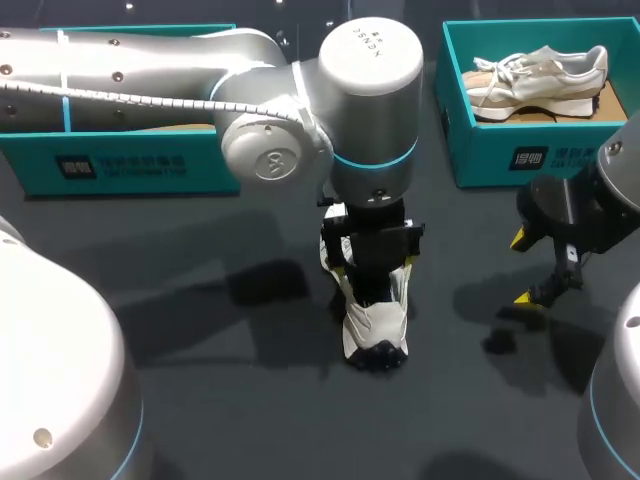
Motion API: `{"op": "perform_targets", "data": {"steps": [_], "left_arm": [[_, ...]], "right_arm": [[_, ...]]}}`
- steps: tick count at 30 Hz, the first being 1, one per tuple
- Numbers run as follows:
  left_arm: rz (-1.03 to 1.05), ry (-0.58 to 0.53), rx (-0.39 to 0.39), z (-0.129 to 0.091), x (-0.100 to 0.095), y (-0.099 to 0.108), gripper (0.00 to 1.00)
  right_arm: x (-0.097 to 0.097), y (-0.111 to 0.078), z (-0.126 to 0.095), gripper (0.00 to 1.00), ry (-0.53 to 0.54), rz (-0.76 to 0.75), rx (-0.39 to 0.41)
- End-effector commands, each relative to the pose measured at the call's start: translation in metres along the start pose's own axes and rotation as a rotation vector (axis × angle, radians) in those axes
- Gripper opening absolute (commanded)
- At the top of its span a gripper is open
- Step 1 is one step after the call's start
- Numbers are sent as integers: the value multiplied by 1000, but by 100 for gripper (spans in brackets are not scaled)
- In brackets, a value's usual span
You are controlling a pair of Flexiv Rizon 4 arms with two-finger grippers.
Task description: Take the shoe out of the shoebox, open the shoe tongue, remove and reinsert the insole, then place the shoe into the shoebox
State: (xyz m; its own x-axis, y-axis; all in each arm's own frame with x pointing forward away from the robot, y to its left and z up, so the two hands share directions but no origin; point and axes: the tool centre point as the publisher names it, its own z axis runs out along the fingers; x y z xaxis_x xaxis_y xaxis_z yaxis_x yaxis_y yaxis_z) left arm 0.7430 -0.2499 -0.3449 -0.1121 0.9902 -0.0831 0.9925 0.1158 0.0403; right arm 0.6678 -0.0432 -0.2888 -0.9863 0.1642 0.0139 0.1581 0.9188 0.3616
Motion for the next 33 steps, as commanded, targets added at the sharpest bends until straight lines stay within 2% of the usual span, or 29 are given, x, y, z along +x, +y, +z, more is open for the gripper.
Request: {"op": "perform_targets", "data": {"steps": [1,4,15,17,19,22,27,29,33], "left_arm": [[1,-5,9,-4,3,6,100],[-2,-7,15,-7,3,9,95],[-14,4,22,-14,4,27,94],[-22,3,27,-17,5,32,80],[-31,2,26,-20,6,37,73],[-41,-2,30,-26,7,43,69],[-58,-13,42,-37,9,53,58],[-61,-18,52,-43,9,54,48],[-60,-23,64,-49,9,52,42]], "right_arm": [[1,0,0,100,-1,0,1],[1,0,0,100,-1,0,1],[1,0,0,100,-1,0,1],[1,0,0,100,-1,0,1],[1,0,0,100,-1,0,1],[1,0,0,100,-1,0,1],[1,0,0,100,-1,0,1],[1,0,0,100,-1,0,1],[1,0,0,100,-1,0,1]]}}
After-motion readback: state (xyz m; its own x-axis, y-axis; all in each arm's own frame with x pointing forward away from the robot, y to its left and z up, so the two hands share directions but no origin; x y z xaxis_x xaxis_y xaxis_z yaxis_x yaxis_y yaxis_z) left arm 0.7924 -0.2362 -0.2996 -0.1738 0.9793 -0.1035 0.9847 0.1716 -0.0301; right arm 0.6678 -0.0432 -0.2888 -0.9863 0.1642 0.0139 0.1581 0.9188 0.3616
